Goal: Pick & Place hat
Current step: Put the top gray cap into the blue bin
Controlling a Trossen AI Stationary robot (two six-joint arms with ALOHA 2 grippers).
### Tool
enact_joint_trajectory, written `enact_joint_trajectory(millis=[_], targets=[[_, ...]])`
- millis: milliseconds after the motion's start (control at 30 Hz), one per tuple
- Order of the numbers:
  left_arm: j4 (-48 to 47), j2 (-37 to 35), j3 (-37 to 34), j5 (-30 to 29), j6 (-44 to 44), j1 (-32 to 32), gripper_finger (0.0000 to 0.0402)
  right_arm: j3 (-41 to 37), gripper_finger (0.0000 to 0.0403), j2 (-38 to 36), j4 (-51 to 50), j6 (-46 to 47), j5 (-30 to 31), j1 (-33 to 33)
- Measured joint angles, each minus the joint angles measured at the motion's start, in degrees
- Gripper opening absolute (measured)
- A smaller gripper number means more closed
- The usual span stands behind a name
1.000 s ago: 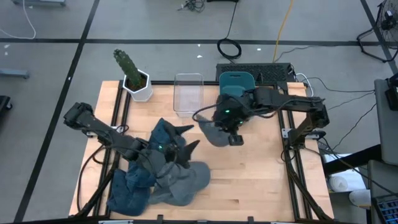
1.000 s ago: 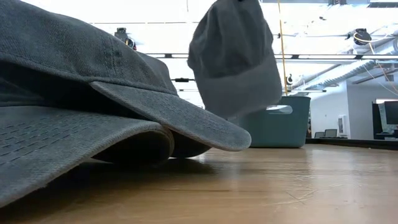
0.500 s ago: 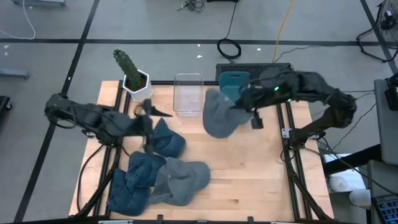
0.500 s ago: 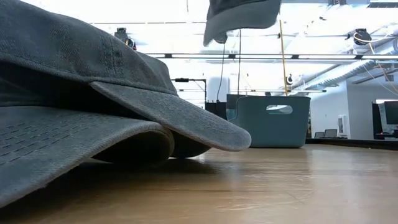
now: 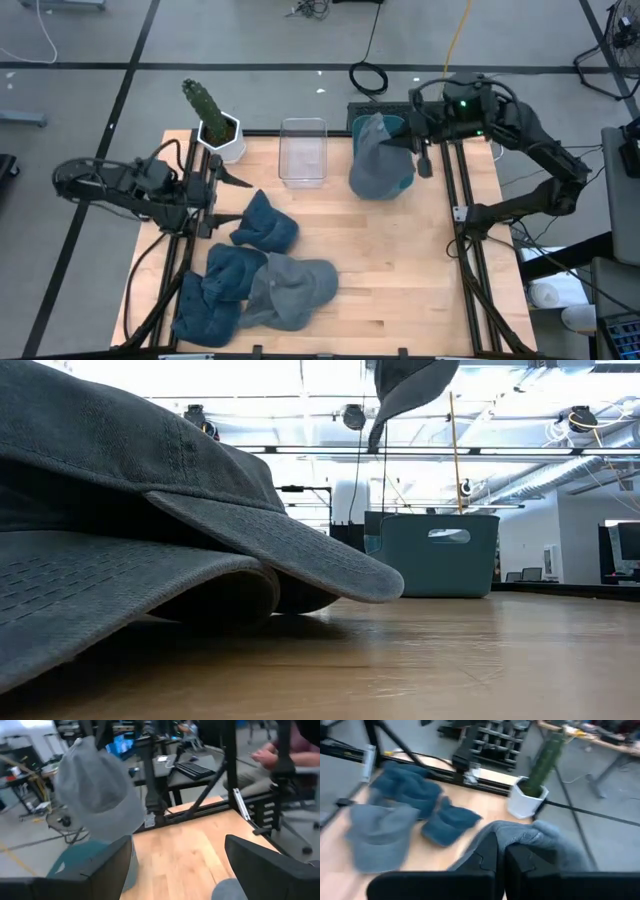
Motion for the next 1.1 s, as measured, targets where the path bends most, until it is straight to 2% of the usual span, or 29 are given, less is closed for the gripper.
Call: enact_joint_trajectory(millis=[133,200,300,400,533,667,833,900,1033,1100], targets=[[4.13,-8.11,-8.08,-0.81,-4.19,3.15,0.032,-5.27,0.0,-1.96,5.62,-0.97,0.14,-6.26],[4.64,-10.96,-10.04,-3.01,-5.58,4.05,0.0318,-5.94,0.0,-2.23,3.84,-3.87,-0.04,-7.65],[4.99,-13.5,-11.55,-7.41,-6.31,4.95,0.0318,-6.06,0.0,-1.3,-1.87,-7.7,-4.83,-8.54],[4.36,-14.01,-12.9,-8.64,-6.67,5.32,0.0322,-6.13,0.0,-0.4,-7.76,-12.14,-12.1,-8.72],[4.59,-13.41,-13.04,-8.67,-6.23,5.31,0.0325,-6.07,0.0,-0.34,-13.82,-17.9,-16.74,-8.72],[4.37,-12.45,-13.06,-8.67,-6.22,5.31,0.0319,-6.07,0.0,-0.21,-20.54,-19.7,-22.07,-8.72],[4.43,-12.32,-13.06,-8.69,-6.28,5.31,0.0313,-6.07,0.0,-0.44,-26.4,-19.57,-23.72,-8.78],[4.39,-12.29,-13.06,-8.69,-6.22,5.31,0.0315,-6.07,0.0,-0.43,-27.61,-18.96,-22.98,-8.78],[4.41,-12.31,-13.06,-8.69,-6.02,5.31,0.0323,-6.07,0.0,-0.14,-29.54,-15.09,-9.4,-8.83],[4.41,-12.31,-13.06,-8.69,-6.02,5.31,0.0325,-6.07,0.0,0.2,-30.16,-14.97,-7.26,-8.89]])
